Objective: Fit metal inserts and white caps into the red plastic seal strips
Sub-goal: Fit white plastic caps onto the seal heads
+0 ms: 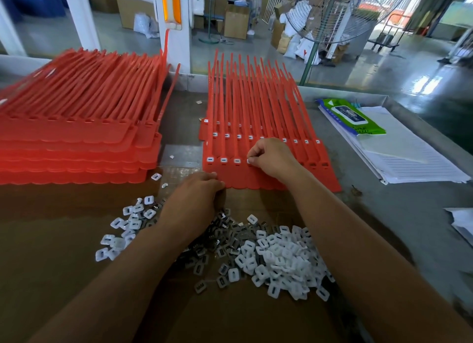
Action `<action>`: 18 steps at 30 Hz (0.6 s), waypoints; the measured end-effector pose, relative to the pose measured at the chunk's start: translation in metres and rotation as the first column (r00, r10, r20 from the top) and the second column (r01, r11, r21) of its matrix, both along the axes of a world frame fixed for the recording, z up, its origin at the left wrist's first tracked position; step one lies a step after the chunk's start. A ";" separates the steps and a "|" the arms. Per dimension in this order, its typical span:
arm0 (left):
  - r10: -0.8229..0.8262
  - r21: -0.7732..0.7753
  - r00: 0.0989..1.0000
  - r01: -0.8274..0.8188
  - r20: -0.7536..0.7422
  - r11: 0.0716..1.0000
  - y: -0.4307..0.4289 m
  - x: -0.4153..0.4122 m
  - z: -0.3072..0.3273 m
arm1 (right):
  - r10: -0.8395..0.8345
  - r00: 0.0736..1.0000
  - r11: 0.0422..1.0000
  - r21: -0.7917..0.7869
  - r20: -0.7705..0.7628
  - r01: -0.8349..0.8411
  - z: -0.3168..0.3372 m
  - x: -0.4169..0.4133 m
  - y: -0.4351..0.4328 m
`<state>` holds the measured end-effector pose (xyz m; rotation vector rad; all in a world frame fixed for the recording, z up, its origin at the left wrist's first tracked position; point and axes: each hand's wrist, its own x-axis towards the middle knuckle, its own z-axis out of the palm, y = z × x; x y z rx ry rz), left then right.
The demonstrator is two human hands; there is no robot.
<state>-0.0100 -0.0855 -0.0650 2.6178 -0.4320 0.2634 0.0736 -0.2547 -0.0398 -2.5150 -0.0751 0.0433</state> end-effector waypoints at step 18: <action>0.004 -0.009 1.000 -0.004 0.006 1.000 0.000 0.000 -0.001 | -0.141 0.985 0.990 0.007 -0.096 0.142 0.004 0.012 0.007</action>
